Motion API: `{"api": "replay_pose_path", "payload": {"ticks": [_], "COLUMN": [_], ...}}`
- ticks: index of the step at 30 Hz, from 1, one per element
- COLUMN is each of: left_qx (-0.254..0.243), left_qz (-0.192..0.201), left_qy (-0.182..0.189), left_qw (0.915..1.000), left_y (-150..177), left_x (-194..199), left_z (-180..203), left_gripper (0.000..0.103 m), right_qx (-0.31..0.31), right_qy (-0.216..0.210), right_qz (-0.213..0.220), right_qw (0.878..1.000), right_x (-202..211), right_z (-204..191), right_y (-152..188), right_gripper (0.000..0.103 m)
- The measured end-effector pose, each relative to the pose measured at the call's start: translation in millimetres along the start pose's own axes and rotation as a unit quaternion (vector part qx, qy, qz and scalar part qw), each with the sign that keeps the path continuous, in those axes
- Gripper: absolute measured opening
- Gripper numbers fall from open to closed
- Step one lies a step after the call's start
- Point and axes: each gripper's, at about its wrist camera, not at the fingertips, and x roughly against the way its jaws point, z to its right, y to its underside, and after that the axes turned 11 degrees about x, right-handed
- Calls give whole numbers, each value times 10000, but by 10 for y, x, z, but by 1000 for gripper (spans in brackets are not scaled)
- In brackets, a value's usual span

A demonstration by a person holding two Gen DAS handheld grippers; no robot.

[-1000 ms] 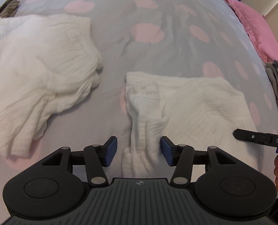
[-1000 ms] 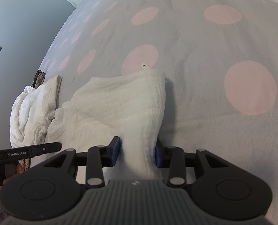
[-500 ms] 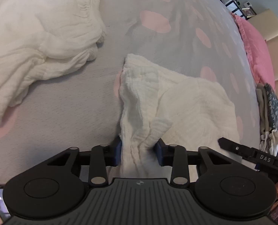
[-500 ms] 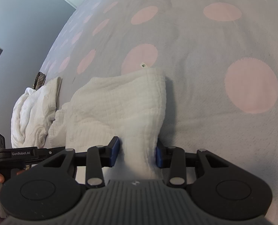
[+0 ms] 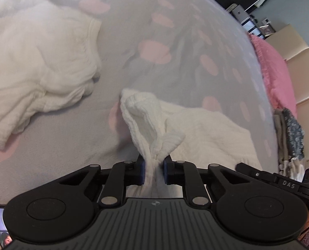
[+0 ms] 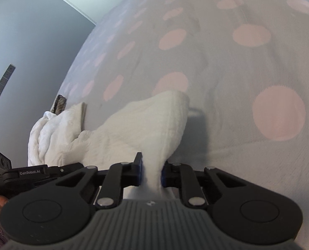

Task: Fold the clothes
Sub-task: 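Close both grippers on the edge of the folded white shirt bundle, then lift the bundle with both grippers and carry it toward the headboard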

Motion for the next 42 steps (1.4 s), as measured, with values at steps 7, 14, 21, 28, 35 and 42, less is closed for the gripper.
{"api": "replay_pose_path", "payload": {"ticks": [7, 14, 21, 28, 35, 42], "left_qx": [-508, -1120, -1609, -2529, -3664, -4330], "left_qz": [545, 951, 1273, 1349, 983, 334], "left_qy": [244, 405, 741, 1374, 2086, 2647], "left_qw": [9969, 9883, 9759, 9481, 9014, 8610], "left_y": [102, 295, 491, 901, 1545, 2236], "left_x": [490, 992, 1368, 1576, 1405, 869], "left_z": [370, 838, 1386, 2306, 3407, 4237], "left_gripper": [13, 13, 13, 13, 13, 13], "right_qx": [231, 647, 945, 1196, 1342, 1346], "right_qy": [-92, -108, 98, 484, 1214, 2195], "right_qz": [646, 1355, 2057, 2654, 3094, 3059], "right_qw": [9976, 9886, 9740, 9555, 9336, 9166], "right_x": [556, 1266, 2187, 3287, 4648, 5627], "right_z": [-198, -501, -534, -324, 170, 728], "right_y": [-93, -103, -107, -65, 175, 575], "right_gripper": [17, 17, 17, 17, 17, 17]}}
